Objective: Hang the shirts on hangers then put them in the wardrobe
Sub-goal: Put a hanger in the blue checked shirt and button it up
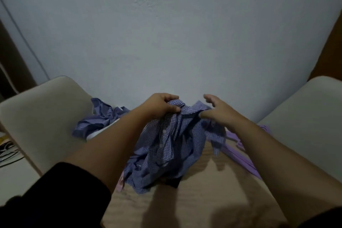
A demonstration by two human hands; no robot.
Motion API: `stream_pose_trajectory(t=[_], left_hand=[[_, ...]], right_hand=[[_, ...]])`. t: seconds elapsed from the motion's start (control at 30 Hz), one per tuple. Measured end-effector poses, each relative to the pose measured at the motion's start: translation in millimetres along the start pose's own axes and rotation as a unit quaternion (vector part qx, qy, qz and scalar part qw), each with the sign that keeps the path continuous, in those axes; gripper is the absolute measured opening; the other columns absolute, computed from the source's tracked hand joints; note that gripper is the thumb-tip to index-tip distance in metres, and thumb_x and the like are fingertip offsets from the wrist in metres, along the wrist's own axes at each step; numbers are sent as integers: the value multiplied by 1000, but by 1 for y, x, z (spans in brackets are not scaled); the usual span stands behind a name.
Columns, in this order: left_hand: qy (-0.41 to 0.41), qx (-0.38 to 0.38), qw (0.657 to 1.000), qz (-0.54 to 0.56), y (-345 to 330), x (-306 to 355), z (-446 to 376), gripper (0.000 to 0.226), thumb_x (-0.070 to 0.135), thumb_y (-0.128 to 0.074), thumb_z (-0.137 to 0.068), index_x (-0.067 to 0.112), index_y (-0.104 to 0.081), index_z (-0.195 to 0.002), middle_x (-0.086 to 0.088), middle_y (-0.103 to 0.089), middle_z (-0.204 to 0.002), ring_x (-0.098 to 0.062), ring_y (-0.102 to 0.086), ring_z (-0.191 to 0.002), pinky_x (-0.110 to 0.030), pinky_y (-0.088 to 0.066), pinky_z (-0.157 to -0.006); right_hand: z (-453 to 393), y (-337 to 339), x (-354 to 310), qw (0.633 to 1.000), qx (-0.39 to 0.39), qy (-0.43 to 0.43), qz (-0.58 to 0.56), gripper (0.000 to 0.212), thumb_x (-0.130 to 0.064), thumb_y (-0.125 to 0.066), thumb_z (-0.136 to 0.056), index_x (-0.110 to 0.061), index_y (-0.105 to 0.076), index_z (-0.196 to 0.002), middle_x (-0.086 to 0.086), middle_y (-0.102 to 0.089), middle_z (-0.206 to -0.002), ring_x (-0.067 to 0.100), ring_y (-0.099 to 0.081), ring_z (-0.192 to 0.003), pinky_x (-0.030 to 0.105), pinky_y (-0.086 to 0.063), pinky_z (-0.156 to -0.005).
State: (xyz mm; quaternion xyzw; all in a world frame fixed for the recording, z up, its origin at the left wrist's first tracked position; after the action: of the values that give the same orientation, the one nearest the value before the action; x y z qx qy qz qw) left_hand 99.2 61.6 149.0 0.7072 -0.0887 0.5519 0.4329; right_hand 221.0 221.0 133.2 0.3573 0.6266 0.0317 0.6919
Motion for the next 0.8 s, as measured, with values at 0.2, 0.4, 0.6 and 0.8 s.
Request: stream_pose_trajectory(t=[0.2, 0.4, 0.6, 0.8], left_hand=[[42, -73, 992, 97, -47, 13, -3, 33, 4, -47, -95, 17, -58, -124, -7, -66, -99, -19, -62, -83, -31, -52, -77], [54, -95, 990, -86, -62, -25, -12, 46, -3, -52, -91, 17, -55, -132, -6, -60, -122, -23, -61, -103, -36, -51, -87], [22, -112, 965, -236, -90, -54, -28, 23, 22, -67, -89, 11, -70, -108, -3, -64, -102, -15, -58, -95, -18, -38, -77], [30, -116, 980, -157, -86, -52, -39, 10, 20, -78, -79, 16, -73, -86, 2, -68, -82, -2, -56, -72, -14, -44, -66]], right_hand=[[4, -23, 4, 998, 8, 47, 32, 36, -7, -73, -76, -18, -62, -109, 1, -64, -100, 20, -61, -94, 31, -50, -81], [5, -14, 48, 997, -18, 5, -73, 25, 11, -58, -78, -11, -68, -85, 7, -67, -81, 21, -61, -78, 27, -49, -67], [5, -4, 66, 986, -58, -21, -157, 30, 16, -45, -80, -7, -64, -75, 9, -62, -71, 18, -55, -66, 25, -45, -60], [0, -5, 87, 973, -104, -129, -161, 33, -42, -65, -78, -11, -69, -90, 8, -69, -97, 22, -62, -86, 34, -47, -81]])
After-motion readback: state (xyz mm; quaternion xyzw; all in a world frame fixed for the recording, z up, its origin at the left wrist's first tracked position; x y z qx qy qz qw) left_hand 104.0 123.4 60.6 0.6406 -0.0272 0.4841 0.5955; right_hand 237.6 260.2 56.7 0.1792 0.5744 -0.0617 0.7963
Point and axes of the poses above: each hand's wrist, its own z-axis away from the middle knuckle, its own y-axis out of the back of the hand, x = y × z, the point moved 4 cm from there along -z, towards the middle knuckle
